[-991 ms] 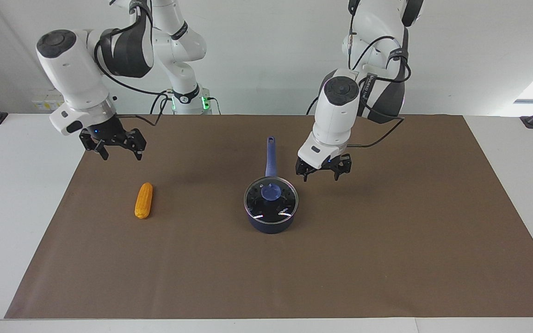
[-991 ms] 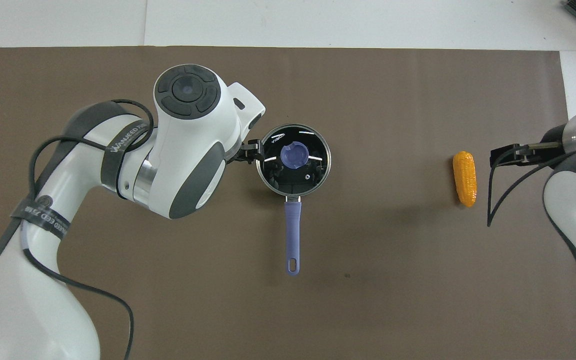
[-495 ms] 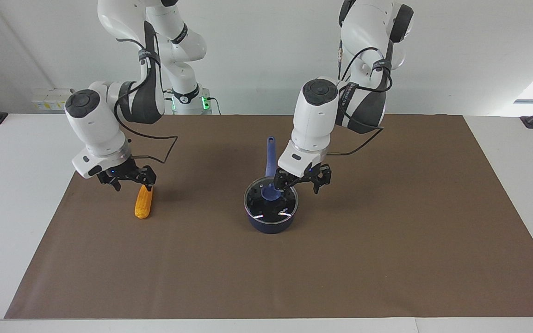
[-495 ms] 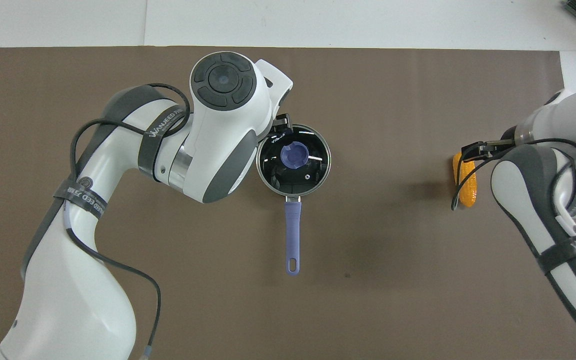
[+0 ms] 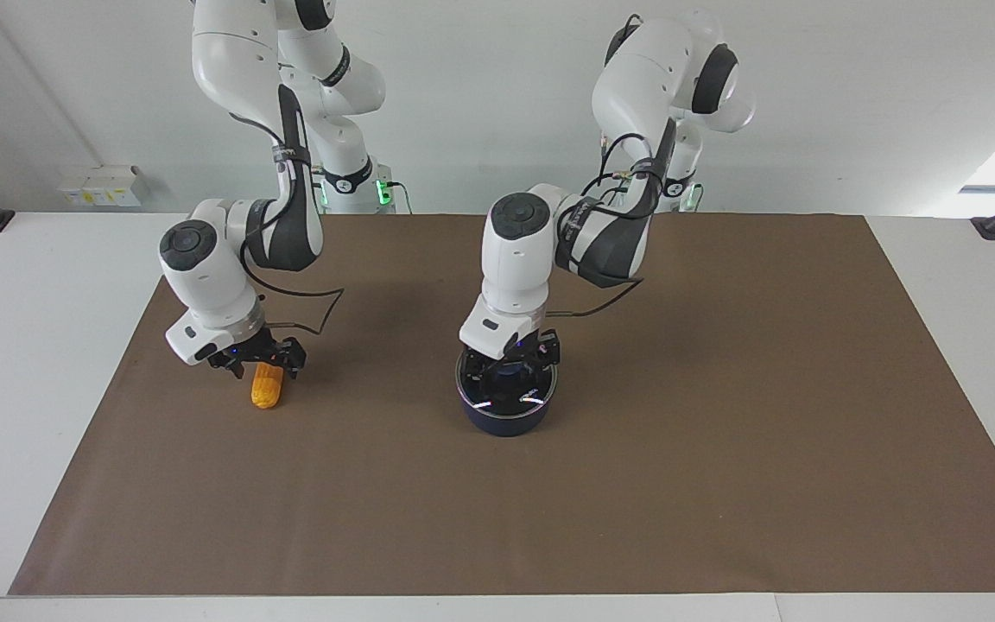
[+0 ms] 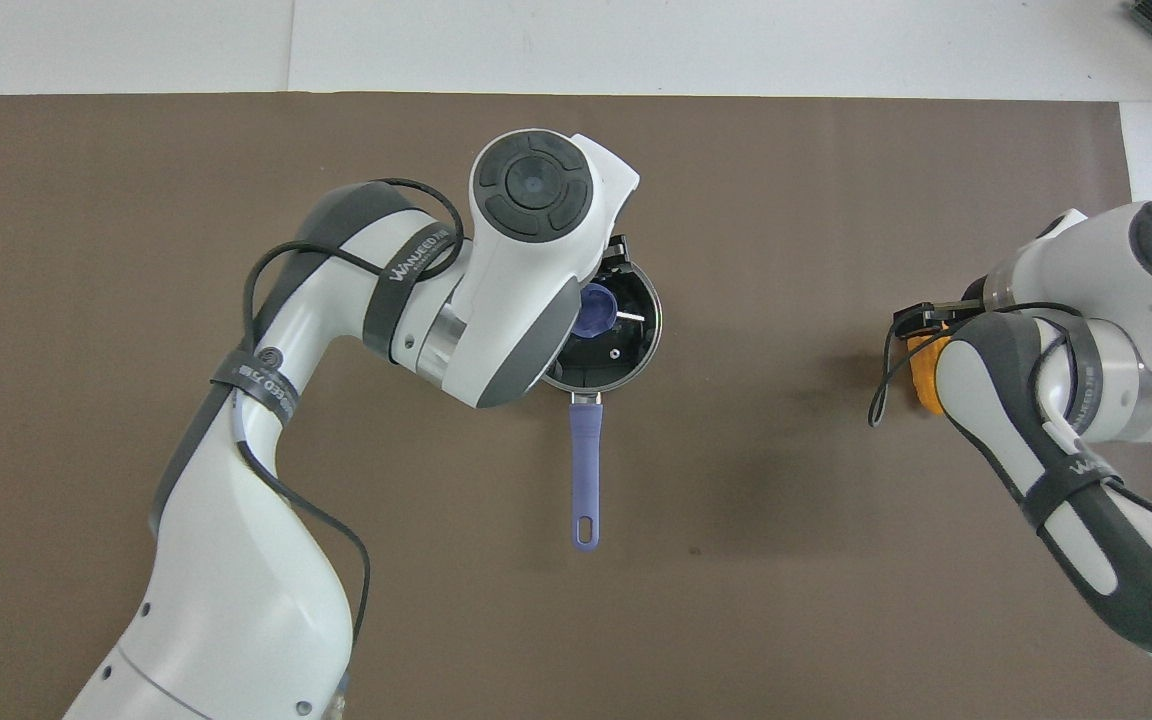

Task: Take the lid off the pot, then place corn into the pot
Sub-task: 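Grasp the lid knob with the left gripper while the right gripper grasps the corn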

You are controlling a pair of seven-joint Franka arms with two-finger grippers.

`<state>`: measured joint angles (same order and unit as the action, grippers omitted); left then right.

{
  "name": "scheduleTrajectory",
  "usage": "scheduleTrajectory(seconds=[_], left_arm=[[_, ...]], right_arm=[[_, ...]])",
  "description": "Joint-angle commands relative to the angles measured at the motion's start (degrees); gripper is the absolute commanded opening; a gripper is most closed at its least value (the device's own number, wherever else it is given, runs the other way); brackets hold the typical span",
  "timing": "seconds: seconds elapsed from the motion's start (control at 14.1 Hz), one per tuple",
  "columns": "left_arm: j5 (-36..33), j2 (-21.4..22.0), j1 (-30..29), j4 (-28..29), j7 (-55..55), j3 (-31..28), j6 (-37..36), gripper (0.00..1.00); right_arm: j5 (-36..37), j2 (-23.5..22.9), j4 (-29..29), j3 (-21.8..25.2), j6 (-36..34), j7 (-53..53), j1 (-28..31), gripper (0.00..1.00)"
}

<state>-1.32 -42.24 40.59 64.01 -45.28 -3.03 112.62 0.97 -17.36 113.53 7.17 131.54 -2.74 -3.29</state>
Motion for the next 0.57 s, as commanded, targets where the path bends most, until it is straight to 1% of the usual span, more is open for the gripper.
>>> scheduleTrajectory(seconds=[0.0,0.21,0.5], left_arm=[[-1.1,-2.1,0.6,-4.5,-0.9,-1.5,-3.3,1.0],[-2.5,-1.9,0.9,-4.8,-0.7,-1.4,-7.8,1.0],[-2.5,-1.7,1.0,-4.9,-0.7,-1.0,-10.7,1.0]], right_arm=[[-0.5,0.2,2.9,-0.3,3.4,-1.5,0.8,1.0],[-0.5,-0.2,3.0,-0.3,3.6,-1.5,0.8,1.0],[-0.5,-0.8,3.0,-0.3,4.7,-1.5,0.8,1.0]])
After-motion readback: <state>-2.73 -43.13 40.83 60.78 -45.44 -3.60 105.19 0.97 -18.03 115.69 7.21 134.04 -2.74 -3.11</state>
